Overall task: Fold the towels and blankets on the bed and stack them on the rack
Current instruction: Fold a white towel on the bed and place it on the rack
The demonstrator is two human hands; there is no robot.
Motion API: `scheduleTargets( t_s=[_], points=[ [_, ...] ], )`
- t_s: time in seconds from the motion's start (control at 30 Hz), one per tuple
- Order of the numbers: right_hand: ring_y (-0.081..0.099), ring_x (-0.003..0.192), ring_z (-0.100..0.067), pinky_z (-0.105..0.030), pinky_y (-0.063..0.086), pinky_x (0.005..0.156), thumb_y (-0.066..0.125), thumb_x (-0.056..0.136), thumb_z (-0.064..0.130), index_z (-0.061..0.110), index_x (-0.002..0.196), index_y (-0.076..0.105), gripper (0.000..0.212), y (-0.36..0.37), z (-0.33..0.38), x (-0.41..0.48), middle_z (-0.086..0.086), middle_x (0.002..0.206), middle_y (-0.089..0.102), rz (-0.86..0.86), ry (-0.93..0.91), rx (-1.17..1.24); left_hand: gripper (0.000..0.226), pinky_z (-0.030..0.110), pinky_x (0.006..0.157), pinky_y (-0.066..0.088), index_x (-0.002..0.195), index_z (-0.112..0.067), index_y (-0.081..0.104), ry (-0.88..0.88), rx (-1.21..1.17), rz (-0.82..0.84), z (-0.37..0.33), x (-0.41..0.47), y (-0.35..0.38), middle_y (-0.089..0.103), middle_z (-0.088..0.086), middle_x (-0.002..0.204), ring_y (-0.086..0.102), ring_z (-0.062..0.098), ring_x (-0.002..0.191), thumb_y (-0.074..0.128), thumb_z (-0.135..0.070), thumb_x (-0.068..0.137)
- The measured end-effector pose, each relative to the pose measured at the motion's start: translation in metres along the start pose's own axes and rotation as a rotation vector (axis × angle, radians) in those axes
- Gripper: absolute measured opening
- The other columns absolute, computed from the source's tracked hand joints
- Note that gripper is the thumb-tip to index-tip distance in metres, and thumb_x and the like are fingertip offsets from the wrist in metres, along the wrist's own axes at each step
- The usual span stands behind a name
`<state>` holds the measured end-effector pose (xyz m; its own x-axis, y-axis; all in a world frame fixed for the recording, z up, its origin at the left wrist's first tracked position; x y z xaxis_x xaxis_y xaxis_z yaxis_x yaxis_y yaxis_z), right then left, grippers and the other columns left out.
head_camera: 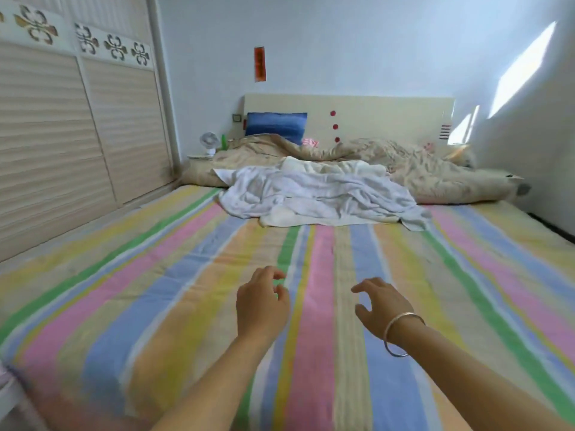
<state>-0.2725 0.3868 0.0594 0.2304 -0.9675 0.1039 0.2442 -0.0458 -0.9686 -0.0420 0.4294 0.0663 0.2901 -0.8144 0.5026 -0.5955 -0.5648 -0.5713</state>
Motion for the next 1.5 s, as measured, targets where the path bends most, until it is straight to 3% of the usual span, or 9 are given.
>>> scheduleTargets(
  t_s=[0.17, 0.3, 0.57, 0.8, 1.03, 1.13, 1.2, 1.4, 1.5],
  points=[
    [0.041, 0.129, -0.018, -0.029, 0.04, 0.098, 0.051, 0.093, 0.03, 0.03, 0.132, 0.049, 0.039, 0.0, -0.098, 0.035, 0.004, 0.141, 0.042, -0.001, 0.097, 0.007, 0.022, 0.037, 0.081, 0.049, 0.102, -0.023, 0.062, 0.046, 0.005, 0.096, -0.055, 0.027, 0.093, 0.062, -0.007, 0.109, 0.063, 0.02, 0.087, 0.053, -0.012, 0.085],
    [0.042, 0.128, -0.017, -0.03, 0.043, 0.094, 0.049, 0.094, 0.029, 0.029, 0.135, 0.045, 0.041, 0.016, -0.146, 0.08, 0.005, 0.143, 0.04, 0.0, 0.15, 0.028, 0.024, 0.037, 0.087, 0.046, 0.107, -0.024, 0.06, 0.031, 0.102, 0.228, -0.049, 0.05, 0.159, 0.058, -0.006, 0.114, 0.061, 0.02, 0.095, 0.05, -0.015, 0.087],
    [0.052, 0.121, -0.021, -0.031, 0.041, 0.096, 0.045, 0.092, 0.024, 0.03, 0.138, 0.043, 0.047, 0.055, -0.195, 0.19, 0.005, 0.141, 0.047, -0.007, 0.172, -0.049, 0.026, 0.035, 0.091, 0.044, 0.113, -0.021, 0.058, -0.077, 0.248, 0.272, -0.014, 0.125, 0.262, 0.056, -0.002, 0.121, 0.056, 0.022, 0.109, 0.049, -0.016, 0.089],
    [0.043, 0.128, -0.024, -0.035, 0.039, 0.099, 0.047, 0.094, 0.027, 0.027, 0.143, 0.037, 0.05, 0.058, -0.24, 0.28, 0.0, 0.145, 0.04, -0.023, 0.219, -0.038, 0.033, 0.033, 0.096, 0.037, 0.125, -0.021, 0.054, -0.069, 0.352, 0.373, -0.007, 0.202, 0.364, 0.055, 0.002, 0.13, 0.047, 0.024, 0.121, 0.048, -0.023, 0.092],
    [0.034, 0.134, -0.027, -0.038, 0.031, 0.108, 0.038, 0.099, 0.037, 0.025, 0.138, 0.046, 0.042, 0.049, -0.271, 0.402, -0.003, 0.146, 0.04, -0.176, 0.201, 0.001, 0.046, 0.034, 0.114, 0.025, 0.139, -0.019, 0.046, 0.086, 0.331, 0.368, -0.002, 0.291, 0.445, 0.039, 0.0, 0.151, 0.032, 0.022, 0.139, 0.044, -0.029, 0.095],
    [0.034, 0.131, -0.028, -0.035, 0.026, 0.106, 0.031, 0.099, 0.036, 0.023, 0.127, 0.056, 0.04, 0.057, -0.265, 0.451, -0.004, 0.138, 0.048, -0.275, 0.156, -0.046, 0.054, 0.04, 0.12, 0.012, 0.144, -0.019, 0.042, 0.017, 0.477, 0.244, 0.032, 0.289, 0.47, 0.023, 0.005, 0.16, 0.014, 0.022, 0.148, 0.041, -0.034, 0.092],
    [0.025, 0.137, -0.029, -0.036, 0.023, 0.11, 0.031, 0.1, 0.037, 0.025, 0.133, 0.053, 0.041, 0.07, -0.262, 0.475, -0.004, 0.148, 0.037, -0.271, 0.149, -0.057, 0.056, 0.048, 0.119, 0.01, 0.143, -0.015, 0.042, -0.019, 0.536, 0.187, 0.035, 0.307, 0.484, 0.017, 0.009, 0.161, 0.009, 0.025, 0.149, 0.04, -0.035, 0.09],
    [-0.003, 0.147, -0.03, -0.043, 0.014, 0.117, 0.031, 0.099, 0.038, 0.034, 0.138, 0.046, 0.042, 0.096, -0.271, 0.542, -0.003, 0.161, 0.003, -0.214, 0.168, -0.073, 0.042, 0.052, 0.11, 0.025, 0.118, -0.013, 0.06, -0.023, 0.576, 0.104, 0.04, 0.33, 0.503, 0.056, 0.008, 0.127, 0.042, 0.028, 0.126, 0.037, -0.033, 0.089],
    [0.003, 0.146, -0.031, -0.044, 0.016, 0.117, 0.032, 0.097, 0.036, 0.024, 0.138, 0.048, 0.045, 0.1, -0.276, 0.567, -0.009, 0.158, 0.015, -0.239, 0.202, 0.035, 0.036, 0.049, 0.111, 0.025, 0.114, -0.014, 0.059, -0.034, 0.495, 0.074, 0.042, 0.33, 0.499, 0.059, 0.005, 0.124, 0.044, 0.026, 0.124, 0.04, -0.031, 0.089]
  ],
)
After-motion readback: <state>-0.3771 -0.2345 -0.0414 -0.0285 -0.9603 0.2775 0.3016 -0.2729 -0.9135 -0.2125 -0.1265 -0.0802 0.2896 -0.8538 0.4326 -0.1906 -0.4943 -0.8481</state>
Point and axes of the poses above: each hand's wrist, its own x-axis towards the middle knuckle, its own y-axis out of the palm, z = x × y, the point moved 5 cm from there along x, towards the middle knuckle
